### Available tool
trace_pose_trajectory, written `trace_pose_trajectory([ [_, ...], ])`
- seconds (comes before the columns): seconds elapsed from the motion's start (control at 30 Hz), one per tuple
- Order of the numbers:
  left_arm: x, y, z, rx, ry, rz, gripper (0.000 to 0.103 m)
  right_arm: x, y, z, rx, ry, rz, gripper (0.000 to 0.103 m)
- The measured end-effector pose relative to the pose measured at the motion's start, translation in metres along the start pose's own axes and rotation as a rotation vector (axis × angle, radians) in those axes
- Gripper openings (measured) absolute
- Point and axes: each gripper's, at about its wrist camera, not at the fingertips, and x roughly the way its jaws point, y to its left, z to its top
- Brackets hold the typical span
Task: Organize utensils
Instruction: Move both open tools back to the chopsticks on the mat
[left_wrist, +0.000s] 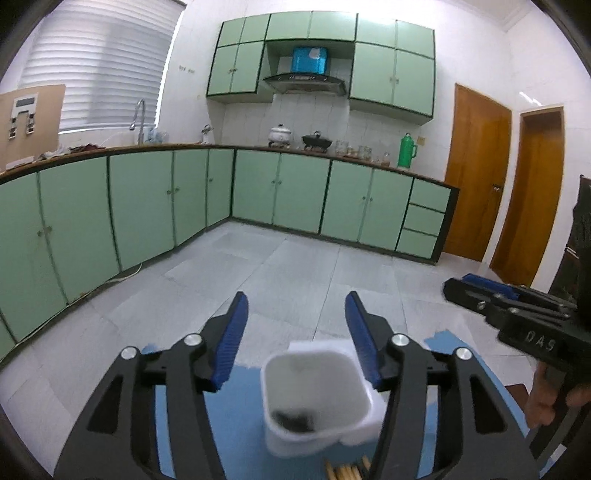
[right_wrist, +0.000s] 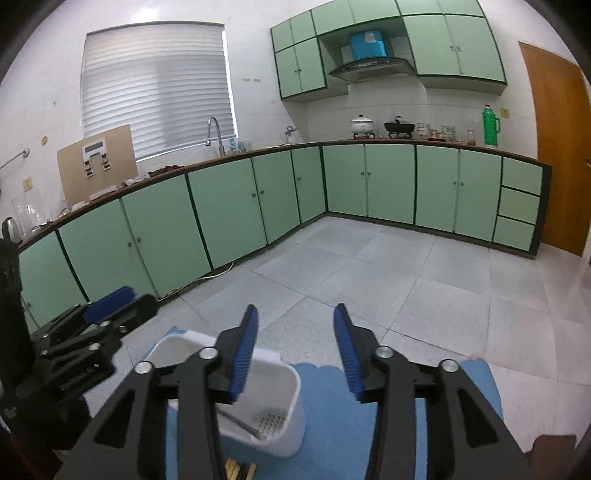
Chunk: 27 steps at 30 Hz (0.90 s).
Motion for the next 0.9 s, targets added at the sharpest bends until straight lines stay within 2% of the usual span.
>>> trace_pose_trajectory([
  [0.07,-0.017,0.000,-0.009,0.003,0.030,0.021,0.059,-0.015,-0.003,-0.009,0.013,0.007,0.000,0.057],
  [0.17,-0.041,0.002,-0.031,-0.014,0.066,0.022,0.064,-0.038,-0.006,-0.031,0.038,0.025,-0.011,0.065],
  [0.27,-0.067,0.000,-0.066,-0.024,0.140,0.030,0.068,-0.060,-0.006,-0.064,0.084,0.068,-0.008,0.072],
  [0.4,-0.089,-0.002,-0.110,-0.003,0.241,0.048,0.070,-0.085,-0.003,-0.119,0.112,0.161,-0.023,0.075],
  [0.57,-0.110,-0.008,-0.159,0.039,0.364,0.045,0.072,-0.109,0.010,-0.169,0.117,0.241,-0.047,0.075],
  [0.77,-0.123,-0.001,-0.197,0.041,0.460,0.064,0.072,-0.124,0.025,-0.207,0.119,0.323,-0.015,0.075],
  [0.9,-0.128,0.008,-0.205,0.042,0.489,0.089,0.072,-0.126,0.041,-0.224,0.072,0.362,-0.014,0.074],
])
